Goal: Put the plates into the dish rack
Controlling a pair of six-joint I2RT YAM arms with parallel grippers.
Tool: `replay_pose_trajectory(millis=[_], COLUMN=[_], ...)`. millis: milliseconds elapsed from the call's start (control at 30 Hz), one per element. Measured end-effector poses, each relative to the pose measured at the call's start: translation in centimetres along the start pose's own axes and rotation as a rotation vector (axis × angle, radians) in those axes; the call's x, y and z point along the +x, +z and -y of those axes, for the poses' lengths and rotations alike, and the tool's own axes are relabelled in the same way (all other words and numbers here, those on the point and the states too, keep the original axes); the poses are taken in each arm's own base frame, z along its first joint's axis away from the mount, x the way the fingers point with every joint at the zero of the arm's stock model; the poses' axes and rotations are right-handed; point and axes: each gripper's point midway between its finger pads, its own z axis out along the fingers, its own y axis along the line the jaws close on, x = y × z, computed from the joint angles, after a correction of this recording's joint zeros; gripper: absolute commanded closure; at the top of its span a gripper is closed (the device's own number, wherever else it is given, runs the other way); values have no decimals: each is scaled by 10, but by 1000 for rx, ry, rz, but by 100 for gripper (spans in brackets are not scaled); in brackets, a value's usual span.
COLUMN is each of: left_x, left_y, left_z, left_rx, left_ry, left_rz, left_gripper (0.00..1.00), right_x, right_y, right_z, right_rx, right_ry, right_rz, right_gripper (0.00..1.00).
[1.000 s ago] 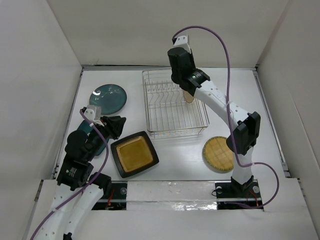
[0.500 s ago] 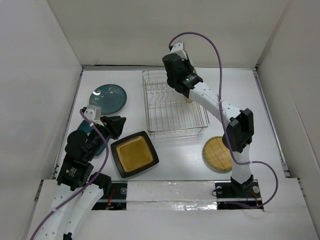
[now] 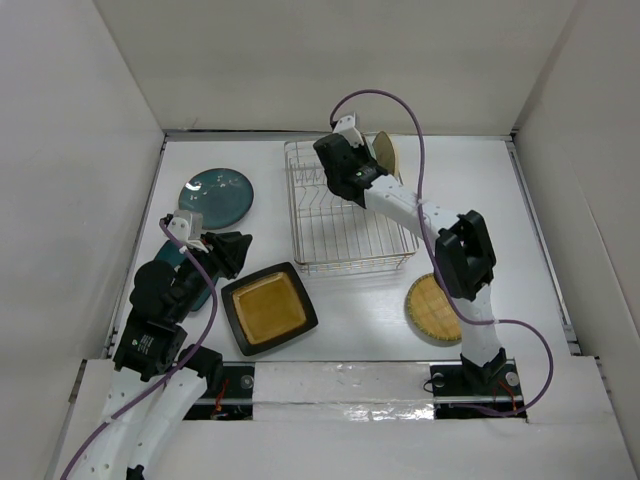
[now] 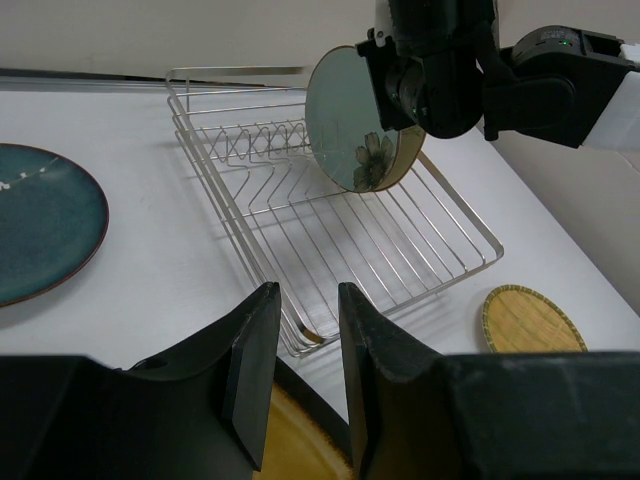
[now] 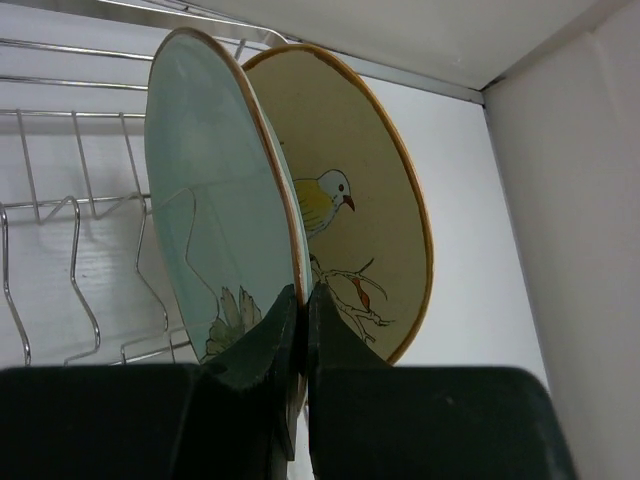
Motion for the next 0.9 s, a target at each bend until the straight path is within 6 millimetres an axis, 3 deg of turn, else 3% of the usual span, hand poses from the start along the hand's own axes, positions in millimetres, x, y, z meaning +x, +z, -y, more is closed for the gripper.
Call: replay_pose_trajectory(millis=[67,100,133,167,267,400,533,567,633,667,733,800,900], left_x=[0,0,0,0,0,1,2,2,2,2,2,2,2], left_y=[0,0,0,0,0,1,1,1,1,1,1,1,1], left_z=[0,0,0,0,0,0,-1,-1,-1,-1,-1,0,0], left_rx=[0,0,0,0,0,-1,-2,-2,-2,-2,-1,-1,2], left_ry=[0,0,0,0,0,0,-1,-1,-1,-1,-1,-1,-1], left_rz=[0,0,0,0,0,-3,-8,-8,-8,-9,-9,-8,-8], left_gripper=[74,73,73,73,73,73,73,73,73,73,73,73,73], right_x=[4,4,5,5,2,-1,-12,-13,-12,-6,23,65,161], right_y=[0,0,0,-1,-2,-11,-36,-48,-67,-78,-92,-95,-85], right_z=[-4,-4,-4,-5,-8,0,48,68,105,124,158,182,201], right_rx=[1,3,4,3,-42,-153,-257,-283,-324,-341,-351,-332,-235], right_ry=[24,40,53,71,146,235,368,417,520,582,692,793,885], right_rz=[-2,-2,-3,-3,-2,-9,29,52,106,136,160,150,31], right_gripper=[100,95,86,66,40,25,23,32,74,100,100,100,100])
